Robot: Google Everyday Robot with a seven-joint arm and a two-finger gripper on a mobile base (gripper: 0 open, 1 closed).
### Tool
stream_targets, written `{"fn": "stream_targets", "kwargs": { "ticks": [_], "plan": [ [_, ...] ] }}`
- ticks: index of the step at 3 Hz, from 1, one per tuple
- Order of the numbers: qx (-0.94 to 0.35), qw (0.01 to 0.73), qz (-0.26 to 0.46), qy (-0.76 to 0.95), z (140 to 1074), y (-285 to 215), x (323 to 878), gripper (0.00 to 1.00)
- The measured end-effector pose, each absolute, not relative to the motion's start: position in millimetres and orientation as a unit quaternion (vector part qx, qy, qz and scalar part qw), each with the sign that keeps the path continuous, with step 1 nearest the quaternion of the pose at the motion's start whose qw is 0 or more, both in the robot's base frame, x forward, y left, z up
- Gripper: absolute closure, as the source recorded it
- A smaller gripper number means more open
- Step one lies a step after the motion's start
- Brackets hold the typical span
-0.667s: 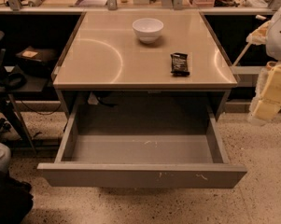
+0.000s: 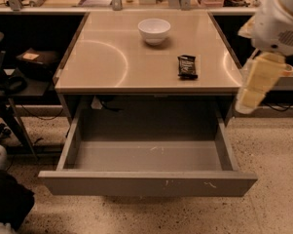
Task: Place rxbar chocolate into top drawer
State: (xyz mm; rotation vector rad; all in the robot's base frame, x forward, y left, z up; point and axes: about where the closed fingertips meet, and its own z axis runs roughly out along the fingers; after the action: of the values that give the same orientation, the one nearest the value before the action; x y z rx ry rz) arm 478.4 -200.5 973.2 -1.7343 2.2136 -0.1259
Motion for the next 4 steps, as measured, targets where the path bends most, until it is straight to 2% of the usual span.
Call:
{"fn": "stream_targets", "kwargs": {
  "ticks": [1, 2, 3, 4],
  "plan": [
    [-0.624, 0.159, -0.049, 0.763, 963.4, -159.0, 546.1, 0.00],
    [-0.659, 0.144, -0.041, 0.737, 940.7, -88.0, 608.7, 0.00],
    [-0.682, 0.152, -0.031, 0.715, 934.7, -35.1, 637.3, 0.00],
    [-0.681, 0.153, -0.031, 0.715, 934.8, -35.5, 637.3, 0.00]
  ]
}}
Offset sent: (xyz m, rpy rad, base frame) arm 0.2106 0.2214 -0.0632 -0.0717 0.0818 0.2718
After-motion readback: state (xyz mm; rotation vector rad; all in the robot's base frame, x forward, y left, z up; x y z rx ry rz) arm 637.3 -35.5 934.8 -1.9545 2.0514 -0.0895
